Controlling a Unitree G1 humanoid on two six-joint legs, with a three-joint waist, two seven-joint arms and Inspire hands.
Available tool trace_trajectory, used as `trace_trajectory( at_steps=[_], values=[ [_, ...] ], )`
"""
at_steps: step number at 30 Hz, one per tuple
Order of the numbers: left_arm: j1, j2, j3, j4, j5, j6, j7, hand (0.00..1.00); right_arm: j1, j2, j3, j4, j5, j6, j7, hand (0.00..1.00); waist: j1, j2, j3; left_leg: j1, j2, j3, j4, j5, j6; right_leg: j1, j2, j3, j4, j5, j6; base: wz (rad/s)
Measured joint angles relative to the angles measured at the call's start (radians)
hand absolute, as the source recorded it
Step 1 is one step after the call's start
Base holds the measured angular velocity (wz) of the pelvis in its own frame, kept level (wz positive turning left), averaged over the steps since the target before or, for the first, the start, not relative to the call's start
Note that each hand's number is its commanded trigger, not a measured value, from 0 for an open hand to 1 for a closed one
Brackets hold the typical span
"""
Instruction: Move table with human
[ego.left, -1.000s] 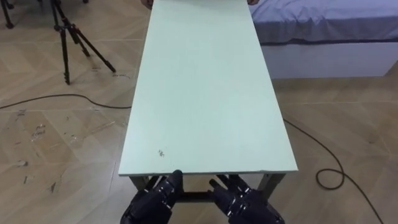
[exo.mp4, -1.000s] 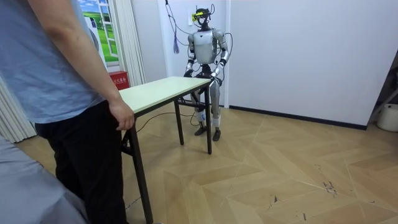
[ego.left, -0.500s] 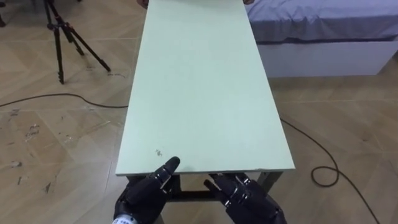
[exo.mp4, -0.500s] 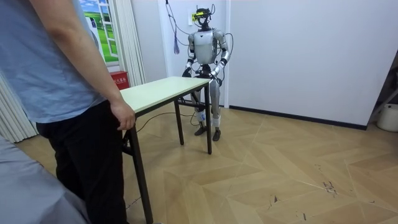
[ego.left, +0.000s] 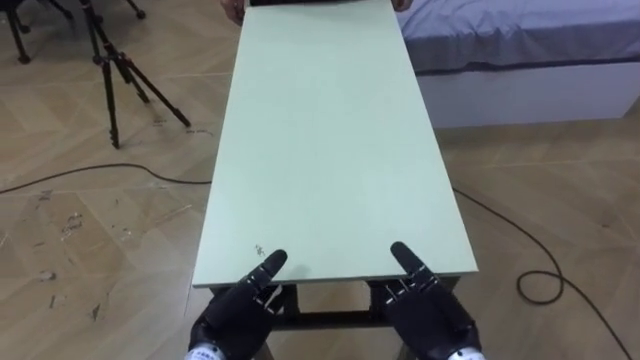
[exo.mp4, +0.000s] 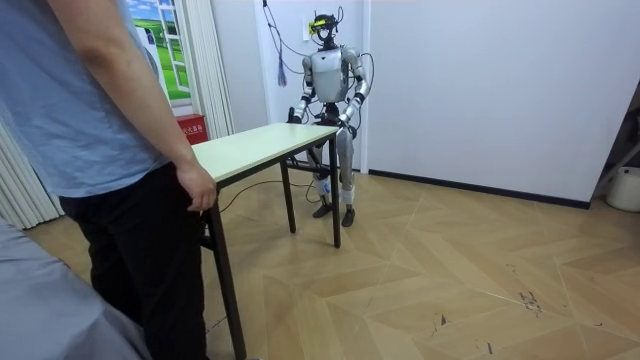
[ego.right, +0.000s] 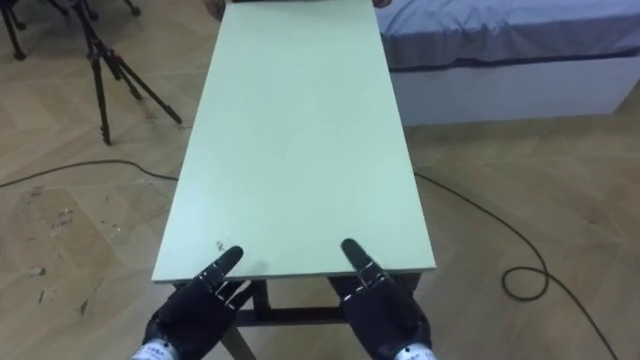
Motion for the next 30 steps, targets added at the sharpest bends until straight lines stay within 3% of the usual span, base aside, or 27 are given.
trace_trajectory(
  at_steps=[4,12,13,14,15,16,17,25,30],
  values=[
    [-0.002,-0.035,0.032,0.0,-0.014,0.01,0.024,0.0,-0.012,0.012,-0.006,-0.005,0.031,0.0,-0.042,0.0,0.0,0.001,-0.0005,0.0,0.0,0.002,0.001,0.0,0.0,0.0,0.0,0.0,0.002,0.0,0.0,0.0],
    [-0.012,-0.041,0.034,0.005,-0.014,0.01,0.049,0.0,-0.024,0.032,-0.013,-0.014,0.058,-0.002,-0.102,0.0,-0.002,0.001,-0.0004,-0.003,0.0,0.003,0.0,0.0,0.0,-0.003,-0.001,0.0,0.012,0.0,0.0,0.0],
    [-0.013,-0.042,0.034,0.006,-0.014,0.01,0.049,0.83,-0.024,0.034,-0.015,-0.014,0.058,-0.002,-0.104,0.0,-0.002,0.001,-0.0003,-0.003,0.0,0.003,0.0,0.0,0.0,-0.003,-0.001,0.0,0.012,0.0,0.0,0.0],
    [-0.014,-0.042,0.034,0.006,-0.014,0.01,0.049,1.0,-0.026,0.036,-0.016,-0.014,0.059,-0.002,-0.107,0.0,-0.002,0.001,-0.0003,-0.005,0.0,0.003,0.0,0.0,0.0,-0.005,-0.001,0.0,0.014,0.0,0.0,0.0],
    [-0.016,-0.044,0.038,0.006,-0.015,0.01,0.049,1.0,-0.03,0.037,-0.016,-0.014,0.059,-0.002,-0.112,0.0,-0.002,0.0,-0.0003,-0.009,0.0,0.003,0.001,0.0,0.0,-0.009,-0.001,0.0,0.014,0.0,0.0,0.0],
    [-0.018,-0.051,0.044,0.006,-0.02,0.011,0.049,1.0,-0.032,0.039,-0.017,-0.014,0.061,-0.002,-0.113,0.95,-0.002,0.0,-0.0005,-0.016,0.0,0.002,0.003,0.0,0.0,-0.014,-0.002,-0.001,0.015,0.0,0.0,0.0],
    [-0.018,-0.054,0.048,0.005,-0.027,0.012,0.049,1.0,-0.033,0.04,-0.018,-0.014,0.062,-0.002,-0.113,1.0,-0.002,0.0,-0.0007,-0.02,0.0,0.002,0.004,0.0,0.0,-0.017,-0.002,-0.002,0.015,0.0,-0.001,0.0],
    [-0.019,-0.064,0.069,-0.001,-0.149,0.044,0.048,1.0,-0.048,0.046,-0.02,0.003,0.088,0.001,-0.135,1.0,0.0,-0.008,-0.0033,-0.027,0.0,0.0,0.012,0.002,0.001,-0.027,-0.003,-0.005,0.015,0.001,-0.001,0.0],
    [-0.019,-0.064,0.071,0.009,-0.148,0.067,0.066,1.0,-0.056,0.052,-0.02,0.048,0.088,0.009,-0.169,1.0,0.006,-0.017,0.0025,-0.038,0.0,0.0,0.01,0.002,0.001,-0.04,-0.007,-0.004,0.014,0.001,-0.001,0.0]
  ],
)
